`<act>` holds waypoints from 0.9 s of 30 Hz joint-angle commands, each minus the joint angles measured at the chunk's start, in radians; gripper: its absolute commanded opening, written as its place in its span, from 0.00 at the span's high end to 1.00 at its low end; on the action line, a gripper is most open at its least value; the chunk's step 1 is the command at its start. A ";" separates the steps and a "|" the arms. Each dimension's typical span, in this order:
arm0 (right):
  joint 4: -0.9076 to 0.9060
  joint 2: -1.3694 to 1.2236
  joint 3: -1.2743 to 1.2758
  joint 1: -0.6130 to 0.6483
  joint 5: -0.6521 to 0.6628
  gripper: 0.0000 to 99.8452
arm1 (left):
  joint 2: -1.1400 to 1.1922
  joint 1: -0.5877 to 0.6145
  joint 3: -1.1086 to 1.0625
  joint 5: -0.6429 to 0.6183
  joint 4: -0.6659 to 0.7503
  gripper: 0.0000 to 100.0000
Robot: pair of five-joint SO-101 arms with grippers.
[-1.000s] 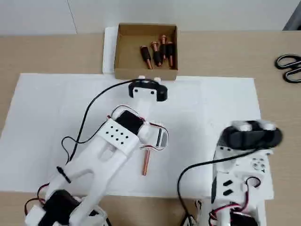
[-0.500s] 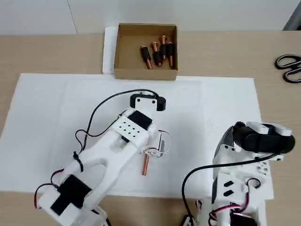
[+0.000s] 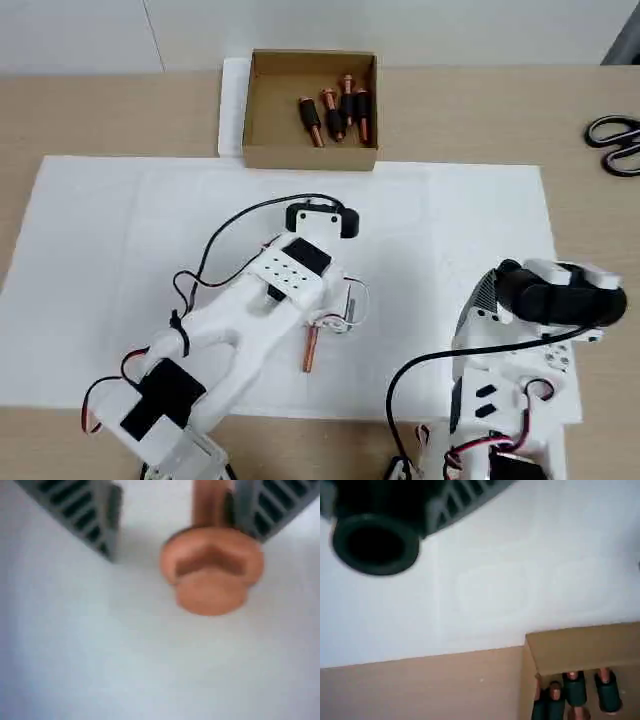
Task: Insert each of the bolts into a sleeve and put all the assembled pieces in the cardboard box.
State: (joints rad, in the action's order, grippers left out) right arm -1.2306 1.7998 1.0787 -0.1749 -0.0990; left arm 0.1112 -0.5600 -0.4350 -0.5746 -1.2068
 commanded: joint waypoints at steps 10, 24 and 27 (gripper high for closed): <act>0.001 0.007 -0.011 -0.002 0.141 1.00 | -0.003 0.046 0.372 -0.011 -0.192 0.99; 0.484 0.005 0.253 0.269 0.143 1.00 | -0.005 0.212 1.115 0.118 -0.245 0.99; 0.642 0.005 0.368 0.286 0.144 1.00 | -0.005 0.226 1.162 0.140 -0.241 0.99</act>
State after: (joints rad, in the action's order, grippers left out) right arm -0.7472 1.7998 1.3794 0.0921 0.0361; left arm 0.1158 -0.3498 0.6452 -0.4519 -1.4814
